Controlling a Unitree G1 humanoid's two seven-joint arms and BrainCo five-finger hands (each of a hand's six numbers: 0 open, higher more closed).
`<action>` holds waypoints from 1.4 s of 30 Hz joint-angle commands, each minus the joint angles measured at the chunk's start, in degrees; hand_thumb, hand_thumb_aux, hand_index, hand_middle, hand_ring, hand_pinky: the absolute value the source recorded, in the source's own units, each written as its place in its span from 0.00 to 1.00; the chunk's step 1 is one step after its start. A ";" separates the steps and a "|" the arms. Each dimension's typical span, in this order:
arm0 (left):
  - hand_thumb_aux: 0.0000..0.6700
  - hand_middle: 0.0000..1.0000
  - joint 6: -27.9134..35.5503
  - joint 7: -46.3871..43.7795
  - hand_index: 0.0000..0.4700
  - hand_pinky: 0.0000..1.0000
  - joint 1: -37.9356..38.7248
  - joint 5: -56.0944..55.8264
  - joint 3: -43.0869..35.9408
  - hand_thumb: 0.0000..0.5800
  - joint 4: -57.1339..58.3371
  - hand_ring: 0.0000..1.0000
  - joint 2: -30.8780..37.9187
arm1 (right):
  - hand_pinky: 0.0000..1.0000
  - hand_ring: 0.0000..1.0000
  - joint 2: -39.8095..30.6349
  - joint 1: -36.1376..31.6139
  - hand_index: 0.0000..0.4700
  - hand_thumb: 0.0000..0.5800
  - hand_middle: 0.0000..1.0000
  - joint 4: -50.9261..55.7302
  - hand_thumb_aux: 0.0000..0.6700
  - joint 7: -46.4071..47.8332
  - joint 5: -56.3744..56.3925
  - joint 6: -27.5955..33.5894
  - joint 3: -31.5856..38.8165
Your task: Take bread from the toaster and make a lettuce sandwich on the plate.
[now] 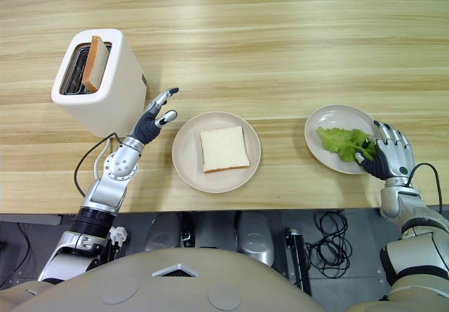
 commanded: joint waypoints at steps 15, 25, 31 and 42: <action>0.00 0.00 0.10 -0.02 0.00 0.00 -0.49 -0.61 0.46 0.00 1.35 0.00 0.40 | 0.00 0.00 1.22 -3.79 0.98 1.00 0.00 -2.90 1.00 -1.78 -0.10 -6.35 0.95; 0.00 0.00 -0.61 0.72 0.00 0.00 -2.03 -0.86 1.10 0.00 3.28 0.00 0.50 | 1.00 1.00 1.26 -9.94 0.98 1.00 1.00 -12.00 1.00 -3.79 -0.28 -15.94 -0.61; 0.00 0.00 -1.63 1.29 0.00 0.00 -4.03 -0.73 1.13 0.00 6.17 0.00 0.20 | 1.00 1.00 4.14 -13.92 0.98 1.00 1.00 -20.95 1.00 -1.54 -3.12 -18.45 0.96; 0.00 0.00 -3.78 2.46 0.00 0.00 -8.60 -1.38 1.72 0.00 11.58 0.00 0.46 | 1.00 1.00 14.55 -17.04 0.98 1.00 1.00 -31.02 1.00 11.36 -5.12 -24.07 5.69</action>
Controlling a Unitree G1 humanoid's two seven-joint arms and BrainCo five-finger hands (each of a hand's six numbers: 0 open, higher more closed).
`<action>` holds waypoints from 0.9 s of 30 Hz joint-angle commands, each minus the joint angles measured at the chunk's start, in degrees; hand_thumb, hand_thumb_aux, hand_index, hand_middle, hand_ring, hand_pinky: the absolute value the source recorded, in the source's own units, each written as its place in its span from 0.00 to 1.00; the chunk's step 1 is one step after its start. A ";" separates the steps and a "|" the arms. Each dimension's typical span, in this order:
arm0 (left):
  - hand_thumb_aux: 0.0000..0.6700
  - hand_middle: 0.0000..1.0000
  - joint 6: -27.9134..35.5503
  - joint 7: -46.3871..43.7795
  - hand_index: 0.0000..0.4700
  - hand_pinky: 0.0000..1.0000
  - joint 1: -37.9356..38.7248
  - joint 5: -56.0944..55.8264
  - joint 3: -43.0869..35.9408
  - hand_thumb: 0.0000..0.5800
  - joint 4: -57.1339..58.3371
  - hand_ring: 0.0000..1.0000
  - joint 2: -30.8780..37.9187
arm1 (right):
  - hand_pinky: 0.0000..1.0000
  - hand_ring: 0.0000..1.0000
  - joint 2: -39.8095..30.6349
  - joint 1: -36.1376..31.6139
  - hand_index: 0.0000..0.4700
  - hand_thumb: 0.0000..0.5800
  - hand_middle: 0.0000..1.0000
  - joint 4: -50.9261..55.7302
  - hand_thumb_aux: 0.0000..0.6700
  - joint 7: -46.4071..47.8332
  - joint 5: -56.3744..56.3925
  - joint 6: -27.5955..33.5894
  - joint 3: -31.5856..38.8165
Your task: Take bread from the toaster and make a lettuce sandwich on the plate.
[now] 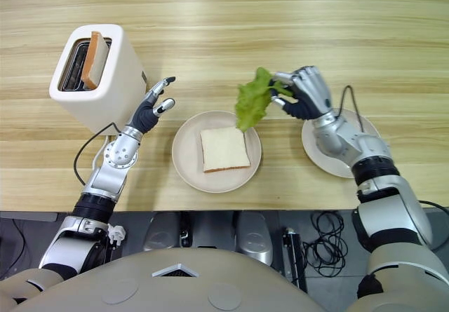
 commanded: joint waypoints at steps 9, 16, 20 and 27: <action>0.00 0.00 -1.75 1.13 0.00 0.00 -2.32 -0.96 0.47 0.00 3.71 0.00 0.54 | 1.00 1.00 7.03 -0.24 0.98 1.00 1.00 0.54 1.00 16.66 1.28 -4.63 4.11; 0.00 0.00 -1.76 1.16 0.00 0.00 -2.05 -0.96 0.18 0.00 3.98 0.00 0.57 | 1.00 1.00 8.64 1.05 0.98 1.00 1.00 1.21 1.00 24.86 3.06 -4.95 4.94; 0.00 0.00 -1.74 1.10 0.00 0.00 -1.89 -0.94 0.12 0.00 3.96 0.00 0.66 | 1.00 1.00 9.05 1.35 0.98 1.00 1.00 3.22 1.00 27.89 4.00 -3.01 4.55; 0.00 0.00 -1.57 0.89 0.00 0.00 -1.31 -0.92 -0.02 0.00 3.24 0.00 0.68 | 1.00 1.00 8.83 1.38 0.98 1.00 1.00 3.17 1.00 29.11 4.93 -0.49 3.36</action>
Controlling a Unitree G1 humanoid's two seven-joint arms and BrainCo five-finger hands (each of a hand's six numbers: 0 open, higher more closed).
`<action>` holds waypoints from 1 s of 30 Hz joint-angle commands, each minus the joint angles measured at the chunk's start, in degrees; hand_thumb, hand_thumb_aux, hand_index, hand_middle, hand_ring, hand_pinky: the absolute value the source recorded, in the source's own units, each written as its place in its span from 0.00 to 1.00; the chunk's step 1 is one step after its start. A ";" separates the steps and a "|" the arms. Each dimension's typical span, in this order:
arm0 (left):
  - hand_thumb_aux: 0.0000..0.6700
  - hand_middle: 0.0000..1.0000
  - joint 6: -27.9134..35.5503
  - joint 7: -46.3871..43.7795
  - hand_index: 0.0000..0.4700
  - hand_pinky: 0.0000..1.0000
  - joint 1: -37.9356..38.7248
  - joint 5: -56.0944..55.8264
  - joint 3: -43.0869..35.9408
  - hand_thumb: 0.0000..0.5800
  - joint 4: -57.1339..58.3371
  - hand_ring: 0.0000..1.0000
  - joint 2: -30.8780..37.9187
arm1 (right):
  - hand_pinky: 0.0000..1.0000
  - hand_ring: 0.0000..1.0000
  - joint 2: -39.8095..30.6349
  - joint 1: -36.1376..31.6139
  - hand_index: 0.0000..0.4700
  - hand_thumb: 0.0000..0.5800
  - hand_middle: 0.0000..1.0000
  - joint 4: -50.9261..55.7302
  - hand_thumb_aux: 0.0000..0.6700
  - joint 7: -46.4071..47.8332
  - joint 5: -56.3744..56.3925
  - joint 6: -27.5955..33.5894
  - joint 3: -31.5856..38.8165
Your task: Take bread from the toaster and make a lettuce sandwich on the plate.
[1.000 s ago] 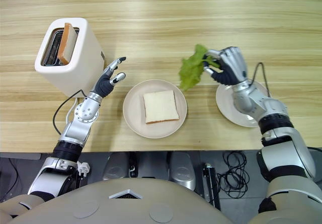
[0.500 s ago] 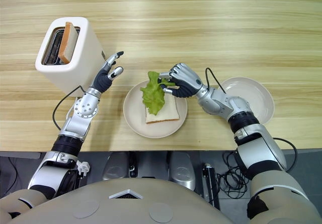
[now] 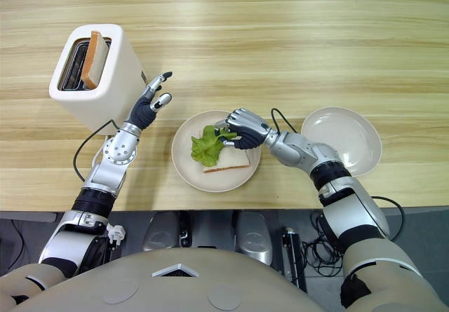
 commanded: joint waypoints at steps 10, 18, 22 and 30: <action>0.00 0.00 0.06 -0.27 0.00 0.00 0.16 0.23 -0.15 0.00 1.27 0.00 0.43 | 1.00 1.00 -0.48 0.87 0.98 1.00 1.00 1.25 1.00 4.90 1.59 4.97 -1.48; 0.00 0.00 -0.09 -0.45 0.00 0.00 -0.14 0.21 -0.31 0.00 2.18 0.00 0.42 | 1.00 1.00 0.04 0.93 0.98 1.00 1.00 2.54 1.00 8.95 2.18 7.24 -1.11; 0.00 0.00 -0.33 -0.53 0.00 0.00 -0.46 0.17 -0.33 0.00 2.88 0.00 0.42 | 1.00 1.00 0.17 1.30 0.98 1.00 1.00 2.10 1.00 13.96 5.88 7.15 -2.27; 0.00 0.00 -0.51 -0.30 0.00 0.00 -0.67 0.39 -0.50 0.00 3.81 0.00 0.25 | 1.00 1.00 -1.39 2.62 0.98 1.00 1.00 -4.65 1.00 19.56 13.13 6.04 -5.82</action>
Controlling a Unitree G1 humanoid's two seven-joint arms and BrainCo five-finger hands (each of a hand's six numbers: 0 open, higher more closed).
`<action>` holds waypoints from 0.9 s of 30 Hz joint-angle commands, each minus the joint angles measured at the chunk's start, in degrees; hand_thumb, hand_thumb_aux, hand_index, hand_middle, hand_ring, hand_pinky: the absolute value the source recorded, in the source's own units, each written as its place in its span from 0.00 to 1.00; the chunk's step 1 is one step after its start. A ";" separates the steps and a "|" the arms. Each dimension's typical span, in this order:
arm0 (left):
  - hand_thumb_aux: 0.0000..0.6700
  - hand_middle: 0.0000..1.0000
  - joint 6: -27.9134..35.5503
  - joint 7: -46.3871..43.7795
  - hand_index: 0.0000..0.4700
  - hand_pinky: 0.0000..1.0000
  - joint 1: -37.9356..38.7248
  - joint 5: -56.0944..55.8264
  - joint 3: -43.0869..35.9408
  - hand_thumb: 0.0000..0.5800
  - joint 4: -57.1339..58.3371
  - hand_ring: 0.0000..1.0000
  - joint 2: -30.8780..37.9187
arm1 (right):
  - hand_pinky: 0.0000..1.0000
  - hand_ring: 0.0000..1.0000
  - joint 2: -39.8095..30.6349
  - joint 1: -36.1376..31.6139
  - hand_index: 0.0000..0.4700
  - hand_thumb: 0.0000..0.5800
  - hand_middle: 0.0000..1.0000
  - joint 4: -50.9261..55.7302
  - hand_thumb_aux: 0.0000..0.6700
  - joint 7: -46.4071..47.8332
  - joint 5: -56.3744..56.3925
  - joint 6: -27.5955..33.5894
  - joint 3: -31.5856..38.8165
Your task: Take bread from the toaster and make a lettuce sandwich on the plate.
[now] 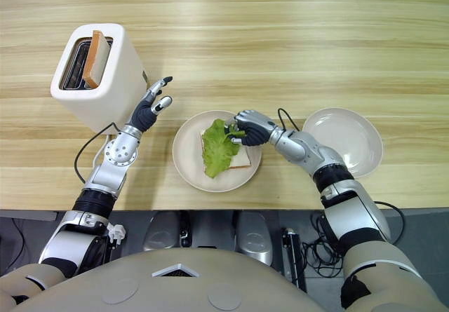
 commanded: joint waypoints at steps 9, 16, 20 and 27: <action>0.00 0.00 -0.77 -0.09 0.00 0.00 -1.54 0.38 -0.60 0.00 2.97 0.00 0.00 | 0.49 0.49 -0.51 2.01 0.00 0.00 0.49 -2.60 0.00 3.89 1.01 3.11 -1.84; 0.00 0.00 -1.07 0.16 0.00 0.00 -1.55 0.20 -0.14 0.00 3.09 0.00 0.29 | 0.02 0.02 -3.59 1.58 0.00 0.00 0.02 -2.40 0.00 5.98 -0.40 7.14 -1.94; 0.00 0.00 -1.14 0.04 0.00 0.00 -1.38 0.12 -0.15 0.00 2.96 0.00 0.33 | 0.00 0.00 -4.39 1.69 0.00 0.00 0.00 -2.83 0.00 5.24 -0.24 8.65 -2.84; 0.00 0.00 -1.39 0.28 0.00 0.00 -0.82 0.05 0.28 0.00 1.55 0.00 0.73 | 0.00 0.00 -4.69 0.19 0.00 0.00 0.00 -4.88 0.00 4.14 2.89 9.10 -6.74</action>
